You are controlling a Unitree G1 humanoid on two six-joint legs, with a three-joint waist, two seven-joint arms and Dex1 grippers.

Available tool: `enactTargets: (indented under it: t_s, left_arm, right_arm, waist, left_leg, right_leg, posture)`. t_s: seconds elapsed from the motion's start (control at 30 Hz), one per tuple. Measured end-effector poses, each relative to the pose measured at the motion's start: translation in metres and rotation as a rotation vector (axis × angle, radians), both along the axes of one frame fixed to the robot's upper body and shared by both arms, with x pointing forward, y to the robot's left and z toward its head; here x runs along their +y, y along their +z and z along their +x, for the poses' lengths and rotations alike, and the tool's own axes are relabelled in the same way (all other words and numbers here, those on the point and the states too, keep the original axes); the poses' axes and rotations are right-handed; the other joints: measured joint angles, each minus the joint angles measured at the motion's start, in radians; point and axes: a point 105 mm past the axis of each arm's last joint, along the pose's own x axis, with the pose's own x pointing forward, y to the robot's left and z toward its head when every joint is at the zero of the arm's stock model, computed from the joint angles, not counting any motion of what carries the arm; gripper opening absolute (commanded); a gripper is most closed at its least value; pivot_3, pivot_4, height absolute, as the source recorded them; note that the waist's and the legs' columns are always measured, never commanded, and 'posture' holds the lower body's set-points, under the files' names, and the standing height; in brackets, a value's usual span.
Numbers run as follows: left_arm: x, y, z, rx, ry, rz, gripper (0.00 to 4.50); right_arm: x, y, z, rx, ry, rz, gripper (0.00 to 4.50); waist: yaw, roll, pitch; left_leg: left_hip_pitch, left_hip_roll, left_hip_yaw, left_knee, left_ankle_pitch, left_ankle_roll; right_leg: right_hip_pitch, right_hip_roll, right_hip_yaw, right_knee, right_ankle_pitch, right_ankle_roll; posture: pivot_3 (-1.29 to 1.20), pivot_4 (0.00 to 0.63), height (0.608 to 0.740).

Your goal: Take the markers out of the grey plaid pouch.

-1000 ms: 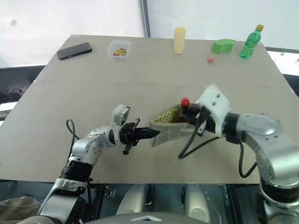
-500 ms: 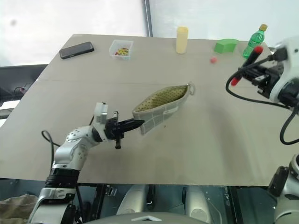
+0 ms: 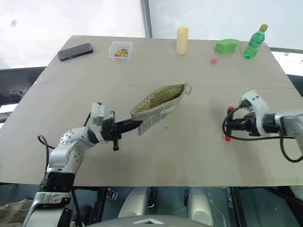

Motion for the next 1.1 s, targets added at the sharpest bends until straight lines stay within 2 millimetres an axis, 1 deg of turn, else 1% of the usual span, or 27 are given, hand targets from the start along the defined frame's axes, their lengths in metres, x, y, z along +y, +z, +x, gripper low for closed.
enactTargets:
  t_s: [0.07, 0.1, 0.13, 0.17, 0.2, 0.23, 0.3, 0.33, 0.4, 0.47, 0.5, 0.53, 0.57, 0.6, 0.63, 0.67, 0.7, 0.77, 0.87, 0.9, 0.97, 1.1]
  left_arm:
    - [-0.001, 0.0, -0.001, -0.002, -0.007, 0.001, 0.0]
    - [-0.002, 0.0, -0.001, -0.001, -0.009, 0.0, 0.0]
    - [-0.002, 0.0, -0.003, 0.003, -0.014, -0.002, 0.0]
    - [-0.002, -0.001, -0.006, 0.007, -0.019, -0.003, 0.0]
    - [-0.003, -0.003, -0.008, 0.004, -0.021, 0.003, 0.0]
    - [-0.004, -0.004, -0.009, -0.002, -0.018, 0.009, 0.0]
    - [-0.006, -0.003, -0.013, -0.032, -0.025, -0.04, 0.0]
    - [-0.007, -0.002, -0.021, -0.036, -0.088, -0.078, 0.0]
    - [-0.003, -0.002, -0.029, -0.005, -0.167, -0.109, 0.0]
    - [0.006, 0.0, -0.034, 0.036, -0.233, -0.123, 0.0]
    - [0.008, 0.002, -0.034, 0.041, -0.257, -0.131, 0.0]
    - [0.009, 0.003, -0.034, 0.042, -0.269, -0.137, 0.0]
    - [0.009, 0.006, -0.033, 0.041, -0.288, -0.148, 0.0]
    - [0.01, 0.009, -0.031, 0.039, -0.31, -0.16, 0.0]
    - [0.009, 0.011, -0.029, 0.034, -0.32, -0.163, 0.0]
    - [0.008, 0.013, -0.027, 0.029, -0.332, -0.162, 0.0]
    - [0.007, 0.012, -0.026, 0.029, -0.339, -0.16, 0.0]
    - [0.004, 0.008, -0.024, 0.036, -0.345, -0.151, 0.0]
    - [-0.004, 0.0, -0.024, 0.036, -0.374, -0.127, 0.0]
    - [-0.006, -0.001, -0.025, 0.032, -0.381, -0.123, 0.0]
    - [-0.009, -0.004, -0.027, 0.015, -0.402, -0.097, 0.0]
    - [-0.013, -0.01, -0.032, -0.005, -0.431, -0.061, 0.0]
  right_arm:
    - [-0.001, -0.002, 0.007, -0.009, -0.001, -0.015, 2.63]
    - [-0.001, -0.004, 0.01, -0.011, -0.006, -0.016, 2.95]
    - [0.0, -0.008, 0.013, -0.009, -0.007, -0.013, 3.44]
    - [0.002, -0.012, 0.015, -0.006, -0.009, -0.001, 3.75]
    - [0.005, -0.015, 0.016, -0.009, -0.011, 0.009, 4.22]
    - [0.007, -0.015, 0.018, -0.02, -0.009, 0.014, 4.22]
    - [0.012, -0.009, 0.021, -0.085, -0.003, 0.054, 4.22]
    - [0.018, 0.006, 0.02, -0.17, 0.03, 0.097, 4.22]
    - [0.029, 0.037, 0.015, -0.312, 0.103, 0.146, 4.22]
    - [0.04, 0.072, 0.003, -0.438, 0.176, 0.205, 4.22]
    - [0.046, 0.087, -0.004, -0.473, 0.21, 0.24, 3.83]
    - [0.05, 0.094, -0.008, -0.482, 0.229, 0.263, 3.68]
    - [0.057, 0.104, -0.014, -0.492, 0.259, 0.294, 3.4]
    - [0.067, 0.116, -0.023, -0.505, 0.305, 0.336, 2.86]
    - [0.077, 0.124, -0.03, -0.52, 0.351, 0.349, 2.42]
    - [0.085, 0.128, -0.038, -0.525, 0.39, 0.345, 1.84]
    - [0.094, 0.127, -0.045, -0.52, 0.43, 0.33, 1.44]
    - [0.107, 0.119, -0.052, -0.491, 0.472, 0.305, 1.44]
    - [0.123, 0.102, -0.055, -0.442, 0.509, 0.263, 1.44]
    - [0.125, 0.099, -0.056, -0.432, 0.513, 0.259, 1.44]
    - [0.132, 0.089, -0.052, -0.406, 0.505, 0.247, 1.44]
    - [0.136, 0.069, -0.039, -0.363, 0.471, 0.196, 1.44]
  waist:
    - [0.001, 0.0, 0.0]
    - [0.001, 0.0, 0.0]
    - [0.002, 0.0, 0.0]
    - [0.002, 0.0, 0.0]
    - [0.003, 0.0, 0.0]
    - [0.004, 0.0, 0.0]
    - [0.009, 0.0, 0.0]
    - [0.012, 0.0, 0.001]
    - [0.013, 0.001, 0.001]
    - [0.015, 0.001, 0.001]
    - [0.017, 0.001, 0.001]
    - [0.017, 0.001, 0.001]
    - [0.018, 0.001, 0.001]
    - [0.018, 0.001, 0.001]
    - [0.018, 0.001, 0.001]
    - [0.018, 0.0, 0.0]
    - [0.019, 0.0, 0.0]
    - [0.021, 0.0, 0.0]
    - [0.022, 0.0, 0.0]
    - [0.023, 0.0, 0.0]
    - [0.024, 0.0, 0.0]
    - [0.023, 0.0, 0.0]
  left_leg:
    - [0.0, 0.0, 0.0, 0.0, 0.0, 0.0]
    - [0.0, 0.0, 0.0, 0.0, 0.0, 0.0]
    - [0.0, 0.0, 0.0, 0.0, 0.0, 0.0]
    - [-0.001, 0.0, 0.0, 0.0, 0.0, 0.0]
    - [-0.001, 0.0, 0.0, 0.0, 0.0, 0.0]
    - [-0.001, 0.0, 0.0, 0.0, 0.0, 0.0]
    - [-0.001, 0.0, 0.001, 0.0, 0.0, 0.0]
    - [-0.002, 0.0, 0.0, 0.0, 0.0, 0.0]
    - [-0.001, 0.0, 0.0, 0.0, 0.0, 0.0]
    - [0.0, 0.002, -0.001, 0.0, 0.0, 0.0]
    - [0.0, 0.002, -0.002, 0.0, 0.0, 0.0]
    - [0.0, 0.002, -0.002, 0.0, 0.0, 0.0]
    - [0.001, 0.003, -0.002, 0.0, 0.0, 0.0]
    - [0.001, 0.003, -0.002, 0.001, 0.0, 0.0]
    - [0.001, 0.003, -0.002, 0.001, 0.0, 0.0]
    - [0.001, 0.003, -0.002, 0.001, 0.0, 0.0]
    - [0.001, 0.003, -0.002, 0.001, 0.0, 0.0]
    - [0.0, 0.003, -0.001, 0.0, 0.0, 0.0]
    - [-0.001, 0.002, -0.001, 0.0, 0.0, 0.0]
    - [-0.002, 0.001, -0.001, 0.0, 0.0, 0.0]
    - [-0.001, 0.001, -0.001, 0.001, 0.0, 0.0]
    - [-0.001, 0.002, -0.001, 0.001, 0.0, 0.0]
  right_leg:
    - [0.0, 0.0, 0.0, 0.0, 0.0, 0.0]
    - [0.0, 0.001, 0.0, 0.0, 0.0, 0.0]
    - [0.0, 0.001, 0.0, 0.0, 0.0, 0.0]
    - [0.0, 0.001, 0.0, 0.0, 0.0, 0.0]
    - [0.0, 0.001, 0.0, 0.0, 0.0, 0.001]
    - [0.0, 0.001, 0.0, 0.0, 0.0, 0.001]
    - [0.0, 0.0, 0.0, 0.0, 0.0, 0.001]
    - [0.0, 0.001, -0.001, 0.0, 0.0, 0.001]
    - [0.0, 0.001, -0.001, 0.0, -0.001, 0.001]
    - [0.001, 0.003, -0.002, 0.0, -0.001, 0.001]
    - [0.001, 0.003, -0.003, 0.0, -0.001, 0.001]
    - [0.001, 0.003, -0.003, 0.0, -0.001, 0.001]
    - [0.001, 0.003, -0.002, 0.001, -0.001, 0.001]
    - [0.001, 0.003, -0.002, 0.001, 0.0, 0.001]
    - [0.001, 0.003, -0.002, 0.001, 0.0, 0.001]
    - [0.001, 0.002, -0.002, 0.0, 0.0, 0.001]
    - [0.001, 0.002, -0.002, 0.0, 0.0, 0.001]
    - [0.001, 0.0, -0.001, 0.0, -0.001, 0.001]
    - [0.0, -0.001, -0.001, 0.0, 0.0, 0.001]
    - [0.0, -0.001, -0.001, 0.0, 0.0, 0.001]
    - [0.0, -0.001, -0.001, 0.0, 0.0, 0.001]
    - [0.0, -0.001, -0.001, 0.0, 0.0, 0.001]
  posture:
    - [0.0, 0.15, 0.74]
    - [0.0, 0.15, 0.74]
    - [0.0, 0.15, 0.74]
    - [0.0, 0.15, 0.74]
    - [0.0, 0.15, 0.74]
    - [0.0, 0.15, 0.74]
    - [0.0, 0.15, 0.74]
    - [0.0, 0.15, 0.74]
    - [0.0, 0.15, 0.74]
    - [0.0, 0.15, 0.74]
    - [0.0, 0.15, 0.74]
    - [0.0, 0.15, 0.74]
    - [0.0, 0.15, 0.74]
    - [0.0, 0.15, 0.74]
    - [0.0, 0.15, 0.74]
    - [0.0, 0.15, 0.74]
    - [0.0, 0.15, 0.74]
    - [0.0, 0.15, 0.74]
    - [0.0, 0.15, 0.74]
    - [0.0, 0.15, 0.74]
    - [0.0, 0.15, 0.74]
    - [0.0, 0.15, 0.74]
